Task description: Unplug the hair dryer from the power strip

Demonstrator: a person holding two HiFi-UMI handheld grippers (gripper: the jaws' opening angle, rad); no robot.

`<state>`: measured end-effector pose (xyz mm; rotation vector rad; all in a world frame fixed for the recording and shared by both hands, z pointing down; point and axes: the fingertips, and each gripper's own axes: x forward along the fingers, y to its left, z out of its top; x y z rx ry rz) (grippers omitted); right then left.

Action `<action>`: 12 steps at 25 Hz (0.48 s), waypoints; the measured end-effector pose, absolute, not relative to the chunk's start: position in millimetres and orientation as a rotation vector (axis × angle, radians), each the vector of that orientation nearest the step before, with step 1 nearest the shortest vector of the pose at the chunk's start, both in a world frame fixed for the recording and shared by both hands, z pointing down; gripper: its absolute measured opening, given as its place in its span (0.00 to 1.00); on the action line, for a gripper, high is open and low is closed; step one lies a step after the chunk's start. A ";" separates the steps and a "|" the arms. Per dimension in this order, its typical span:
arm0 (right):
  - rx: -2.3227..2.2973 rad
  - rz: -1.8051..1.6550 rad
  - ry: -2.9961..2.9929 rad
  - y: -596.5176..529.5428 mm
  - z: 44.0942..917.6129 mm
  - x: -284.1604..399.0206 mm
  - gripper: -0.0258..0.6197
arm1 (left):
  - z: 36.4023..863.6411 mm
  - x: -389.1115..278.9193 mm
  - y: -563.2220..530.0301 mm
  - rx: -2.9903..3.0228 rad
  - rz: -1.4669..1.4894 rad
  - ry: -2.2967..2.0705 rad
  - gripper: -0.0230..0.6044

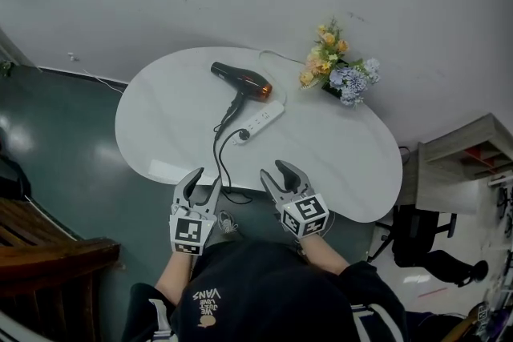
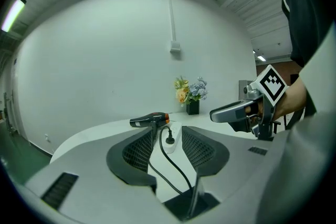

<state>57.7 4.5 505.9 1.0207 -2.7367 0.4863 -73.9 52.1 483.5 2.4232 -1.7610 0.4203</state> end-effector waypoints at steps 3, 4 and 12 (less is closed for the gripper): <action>1.061 0.492 -2.720 -3.6 509.3 43.8 0.31 | 487.3 -92.3 37.4 2.449 0.433 -1.725 0.30; 1.075 0.494 -2.714 -6.5 510.7 39.1 0.31 | 488.5 -98.6 32.3 2.457 0.438 -1.714 0.30; 1.200 0.512 -2.663 -21.3 525.9 23.1 0.31 | 501.0 -127.5 2.8 2.511 0.465 -1.612 0.30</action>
